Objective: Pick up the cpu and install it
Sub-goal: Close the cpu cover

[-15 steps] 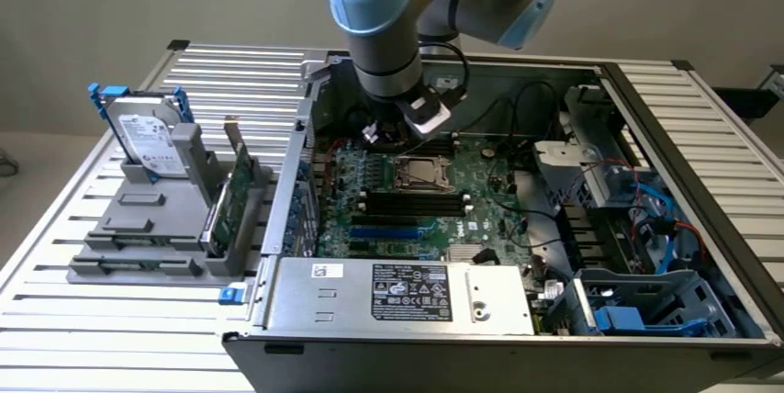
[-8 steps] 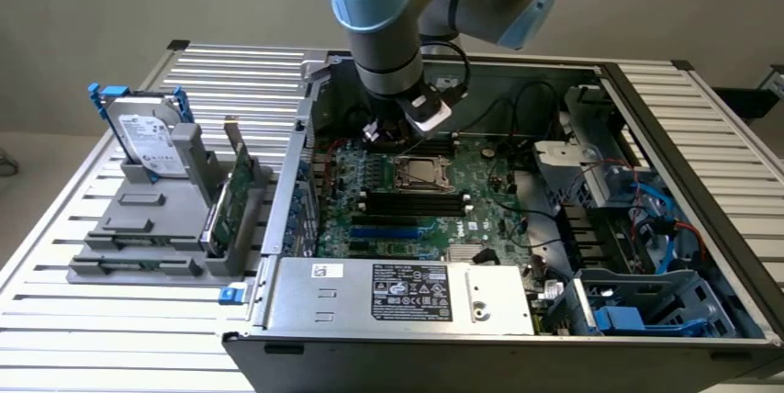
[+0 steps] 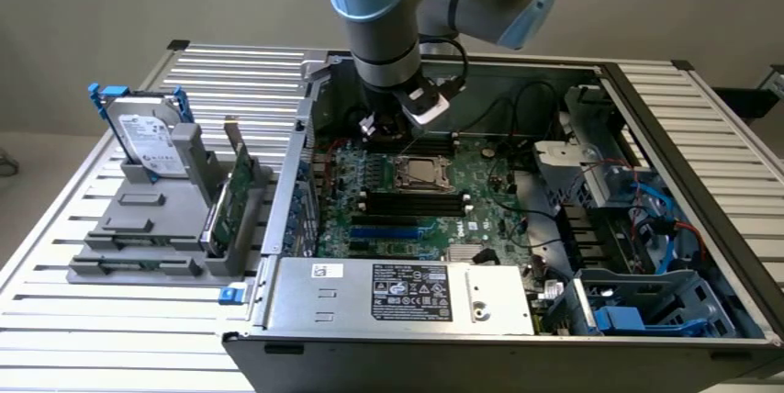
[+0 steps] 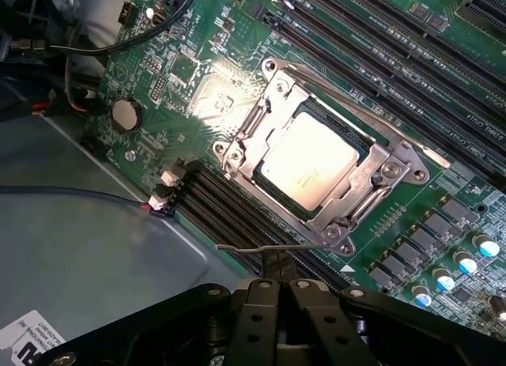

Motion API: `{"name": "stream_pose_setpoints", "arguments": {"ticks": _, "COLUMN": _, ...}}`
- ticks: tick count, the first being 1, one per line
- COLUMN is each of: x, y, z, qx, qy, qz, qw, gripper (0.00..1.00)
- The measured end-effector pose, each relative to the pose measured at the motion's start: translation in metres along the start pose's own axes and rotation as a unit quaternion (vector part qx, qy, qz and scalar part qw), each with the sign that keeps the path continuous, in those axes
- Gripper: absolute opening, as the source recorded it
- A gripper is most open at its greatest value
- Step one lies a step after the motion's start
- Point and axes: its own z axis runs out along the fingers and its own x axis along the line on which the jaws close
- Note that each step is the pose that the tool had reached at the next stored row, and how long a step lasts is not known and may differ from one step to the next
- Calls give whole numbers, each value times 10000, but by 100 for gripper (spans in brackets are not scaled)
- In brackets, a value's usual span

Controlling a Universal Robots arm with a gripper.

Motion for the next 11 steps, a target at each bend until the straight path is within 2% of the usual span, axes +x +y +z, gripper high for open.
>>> {"name": "stream_pose_setpoints", "arguments": {"ticks": 3, "x": -8, "y": -6, "z": -4, "qx": 13, "qy": -22, "qz": 7, "qw": 10000, "gripper": 11}}
{"name": "stream_pose_setpoints", "arguments": {"ticks": 11, "x": -11, "y": -1, "z": -12, "qx": -6, "qy": -21, "qz": 84, "qw": 10000, "gripper": 11}}
